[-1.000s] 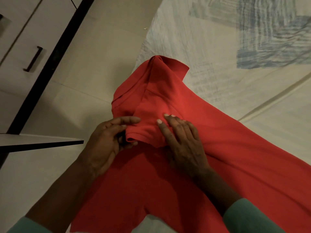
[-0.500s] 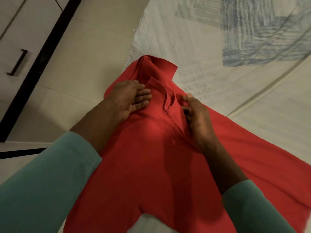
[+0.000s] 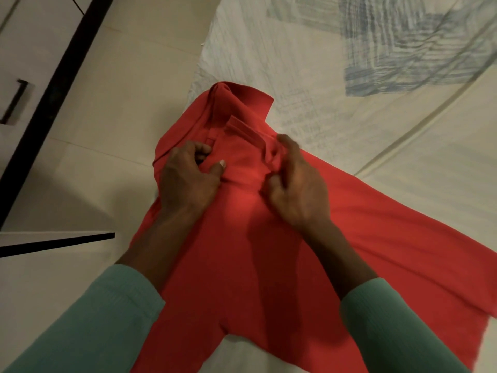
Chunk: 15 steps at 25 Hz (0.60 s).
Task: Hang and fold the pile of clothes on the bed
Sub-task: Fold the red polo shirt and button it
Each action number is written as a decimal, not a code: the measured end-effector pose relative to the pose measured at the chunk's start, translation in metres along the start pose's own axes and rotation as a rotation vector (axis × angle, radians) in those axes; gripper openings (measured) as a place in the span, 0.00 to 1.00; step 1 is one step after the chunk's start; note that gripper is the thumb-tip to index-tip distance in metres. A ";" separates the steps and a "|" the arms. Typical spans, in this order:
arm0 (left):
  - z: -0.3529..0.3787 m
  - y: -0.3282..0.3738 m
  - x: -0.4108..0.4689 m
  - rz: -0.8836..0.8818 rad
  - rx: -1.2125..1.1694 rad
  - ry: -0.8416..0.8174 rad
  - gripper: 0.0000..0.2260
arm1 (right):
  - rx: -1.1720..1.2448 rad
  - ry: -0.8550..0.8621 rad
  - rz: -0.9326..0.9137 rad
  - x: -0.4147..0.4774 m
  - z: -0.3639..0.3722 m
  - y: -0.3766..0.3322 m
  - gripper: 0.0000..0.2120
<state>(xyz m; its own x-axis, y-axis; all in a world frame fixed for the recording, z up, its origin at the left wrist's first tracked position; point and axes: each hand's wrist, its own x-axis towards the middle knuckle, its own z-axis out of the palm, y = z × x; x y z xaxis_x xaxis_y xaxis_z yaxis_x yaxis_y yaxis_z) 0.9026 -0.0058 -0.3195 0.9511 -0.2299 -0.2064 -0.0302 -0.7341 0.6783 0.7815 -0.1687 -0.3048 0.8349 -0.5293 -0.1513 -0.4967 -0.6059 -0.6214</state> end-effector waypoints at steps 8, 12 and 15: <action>0.002 0.002 -0.011 0.049 0.012 0.047 0.15 | 0.630 -0.119 0.579 0.022 -0.040 0.017 0.22; 0.004 0.002 -0.014 0.055 0.004 0.061 0.15 | 0.560 -0.243 0.470 0.000 -0.043 0.030 0.36; 0.009 0.001 -0.017 0.042 -0.004 0.089 0.16 | 0.569 -0.174 0.393 -0.020 -0.027 0.035 0.36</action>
<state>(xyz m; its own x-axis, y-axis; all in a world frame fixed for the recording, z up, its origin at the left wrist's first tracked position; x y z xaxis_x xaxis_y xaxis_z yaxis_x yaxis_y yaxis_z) 0.8836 -0.0085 -0.3217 0.9725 -0.2030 -0.1144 -0.0698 -0.7221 0.6883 0.7408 -0.1956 -0.3028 0.6687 -0.5138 -0.5375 -0.6075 0.0392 -0.7934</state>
